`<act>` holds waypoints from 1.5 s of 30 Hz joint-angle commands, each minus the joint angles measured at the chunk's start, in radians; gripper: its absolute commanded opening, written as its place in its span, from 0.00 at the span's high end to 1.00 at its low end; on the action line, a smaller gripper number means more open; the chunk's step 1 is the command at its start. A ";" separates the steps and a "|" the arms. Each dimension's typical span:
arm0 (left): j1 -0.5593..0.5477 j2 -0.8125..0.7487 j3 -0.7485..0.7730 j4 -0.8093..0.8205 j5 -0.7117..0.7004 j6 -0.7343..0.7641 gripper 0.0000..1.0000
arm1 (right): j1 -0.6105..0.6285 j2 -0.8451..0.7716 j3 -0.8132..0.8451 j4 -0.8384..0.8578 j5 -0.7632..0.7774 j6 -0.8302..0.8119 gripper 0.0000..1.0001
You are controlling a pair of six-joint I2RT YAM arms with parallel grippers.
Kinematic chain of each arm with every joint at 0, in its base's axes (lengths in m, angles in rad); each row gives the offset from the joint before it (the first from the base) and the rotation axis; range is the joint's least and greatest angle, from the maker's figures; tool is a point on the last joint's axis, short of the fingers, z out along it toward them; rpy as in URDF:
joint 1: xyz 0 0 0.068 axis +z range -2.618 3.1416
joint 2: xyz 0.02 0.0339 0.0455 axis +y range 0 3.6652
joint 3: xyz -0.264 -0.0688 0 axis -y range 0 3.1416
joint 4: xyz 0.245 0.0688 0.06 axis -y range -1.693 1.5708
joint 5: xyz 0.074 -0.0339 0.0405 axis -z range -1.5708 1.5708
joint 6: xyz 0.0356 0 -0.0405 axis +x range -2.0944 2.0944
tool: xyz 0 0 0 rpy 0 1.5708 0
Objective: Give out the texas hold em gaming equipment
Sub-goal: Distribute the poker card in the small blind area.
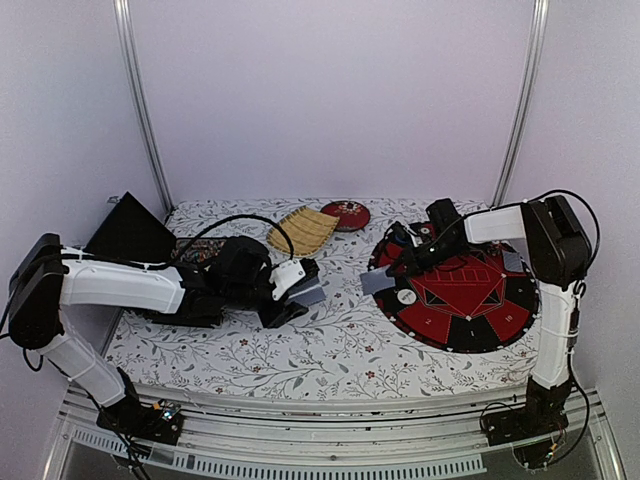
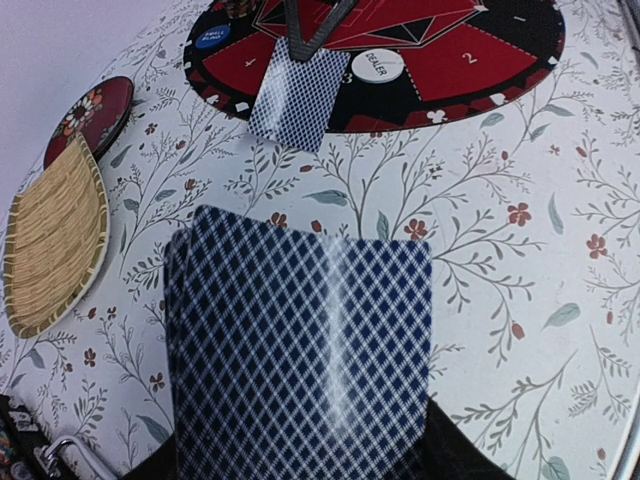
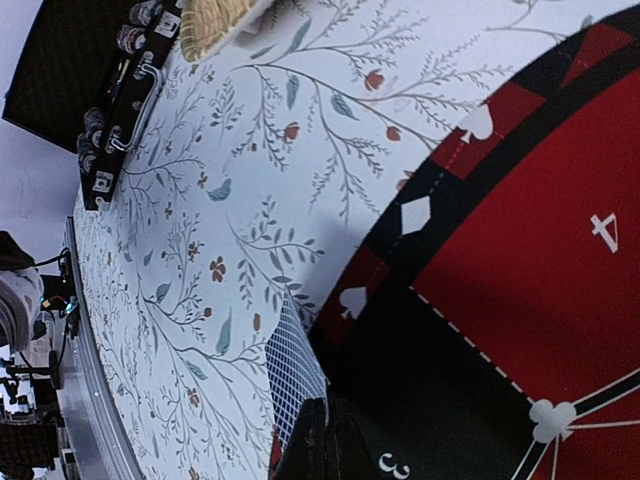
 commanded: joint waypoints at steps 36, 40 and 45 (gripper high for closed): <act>0.014 -0.022 -0.011 0.012 -0.007 0.006 0.43 | -0.068 0.125 0.190 0.329 0.202 0.379 0.98; 0.014 -0.024 -0.013 0.014 -0.008 0.003 0.43 | -0.067 0.183 0.202 0.393 0.257 0.474 0.98; 0.014 -0.022 -0.011 0.014 -0.006 0.003 0.43 | -0.055 0.206 0.182 0.440 0.338 0.549 0.98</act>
